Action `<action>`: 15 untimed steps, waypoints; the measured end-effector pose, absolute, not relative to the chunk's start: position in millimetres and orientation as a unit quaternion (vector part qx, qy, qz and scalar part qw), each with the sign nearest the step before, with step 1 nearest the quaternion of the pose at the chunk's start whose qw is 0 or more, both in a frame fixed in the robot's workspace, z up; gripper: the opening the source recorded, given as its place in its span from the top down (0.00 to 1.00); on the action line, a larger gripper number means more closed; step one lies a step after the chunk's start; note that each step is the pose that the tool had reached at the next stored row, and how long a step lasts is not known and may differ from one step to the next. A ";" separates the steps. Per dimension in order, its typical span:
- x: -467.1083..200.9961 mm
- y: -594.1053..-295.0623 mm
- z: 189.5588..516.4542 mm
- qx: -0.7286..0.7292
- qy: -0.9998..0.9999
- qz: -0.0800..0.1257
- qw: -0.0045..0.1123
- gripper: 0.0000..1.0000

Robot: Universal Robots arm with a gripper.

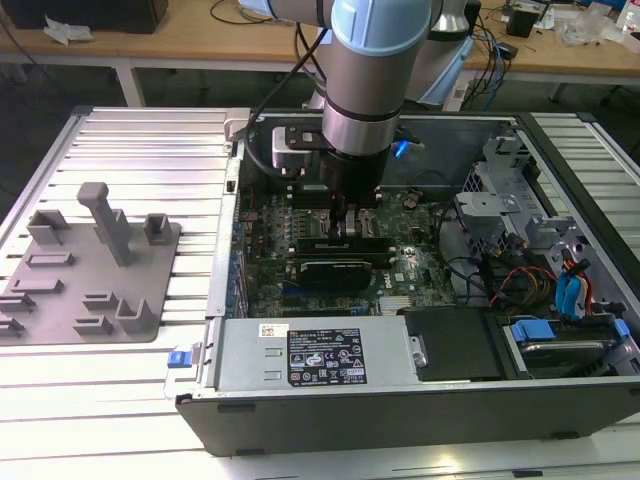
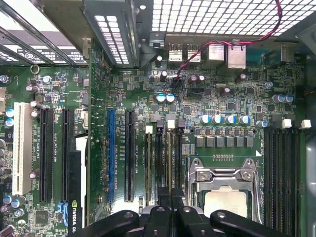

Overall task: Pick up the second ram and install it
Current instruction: 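Insert the second ram into the second slot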

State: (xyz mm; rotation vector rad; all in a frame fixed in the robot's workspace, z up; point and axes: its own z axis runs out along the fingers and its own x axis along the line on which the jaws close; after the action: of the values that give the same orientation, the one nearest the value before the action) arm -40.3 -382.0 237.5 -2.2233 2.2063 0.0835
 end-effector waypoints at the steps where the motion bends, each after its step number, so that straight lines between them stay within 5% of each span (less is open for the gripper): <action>1: -40.3 -382.0 237.5 -0.710 0.704 0.027 0.004 0.91; 15: -40.4 -381.5 234.9 -0.705 0.708 0.029 0.007 0.91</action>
State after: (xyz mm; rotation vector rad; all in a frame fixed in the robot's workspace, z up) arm -40.4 -381.5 234.9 -2.2058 2.2165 0.0903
